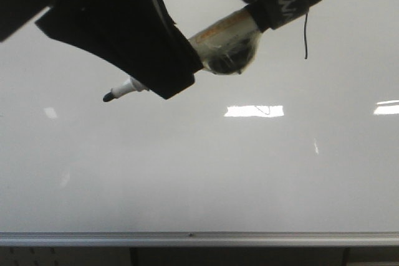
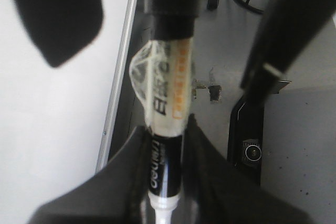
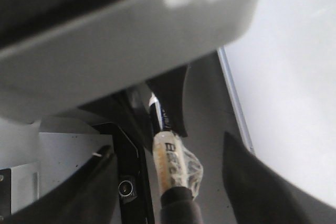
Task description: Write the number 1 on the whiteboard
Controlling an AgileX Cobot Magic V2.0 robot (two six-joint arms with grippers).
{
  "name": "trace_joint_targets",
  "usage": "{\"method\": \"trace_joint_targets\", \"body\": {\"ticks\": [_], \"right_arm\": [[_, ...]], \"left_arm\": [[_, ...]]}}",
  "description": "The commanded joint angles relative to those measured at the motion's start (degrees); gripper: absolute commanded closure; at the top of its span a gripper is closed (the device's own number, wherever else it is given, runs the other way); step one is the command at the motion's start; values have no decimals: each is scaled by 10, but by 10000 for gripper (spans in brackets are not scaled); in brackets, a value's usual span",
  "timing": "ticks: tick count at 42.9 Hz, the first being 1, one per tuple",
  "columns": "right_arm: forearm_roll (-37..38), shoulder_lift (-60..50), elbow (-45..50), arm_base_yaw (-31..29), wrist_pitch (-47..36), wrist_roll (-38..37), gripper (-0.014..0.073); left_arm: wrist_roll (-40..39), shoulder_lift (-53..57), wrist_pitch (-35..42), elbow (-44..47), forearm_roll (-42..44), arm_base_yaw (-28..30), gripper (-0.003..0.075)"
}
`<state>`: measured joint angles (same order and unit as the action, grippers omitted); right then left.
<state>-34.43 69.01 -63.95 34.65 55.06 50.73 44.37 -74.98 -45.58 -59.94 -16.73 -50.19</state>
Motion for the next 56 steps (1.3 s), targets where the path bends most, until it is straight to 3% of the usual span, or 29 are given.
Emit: {"method": "trace_joint_targets", "body": {"ticks": [1,8,18,25,31,32,40,56], "right_arm": [[-22,-44,-21,-11,-28,-14,102],[46,-100,-18,-86,-16,-132,142],[119,-166,39,-211,-49,-271,377],[119,-218,112,-257,-108,-291,535],[118,-254,161,-261,-122,-291,696],[118,-259,167,-261,-123,-292,691],[117,-289,201,-261,-144,-306,683],[117,-314,227,-261,-175,-318,683]], "left_arm": [[-11,14,14,-13,-3,12,741],[-48,14,18,-10,6,94,741],[-142,14,43,-10,6,291,741],[-202,14,54,-10,6,417,741],[-222,14,58,-10,7,506,741],[-222,12,58,-10,7,521,741],[-223,-21,73,-8,7,580,741],[-223,-107,221,18,-7,582,741]]}}
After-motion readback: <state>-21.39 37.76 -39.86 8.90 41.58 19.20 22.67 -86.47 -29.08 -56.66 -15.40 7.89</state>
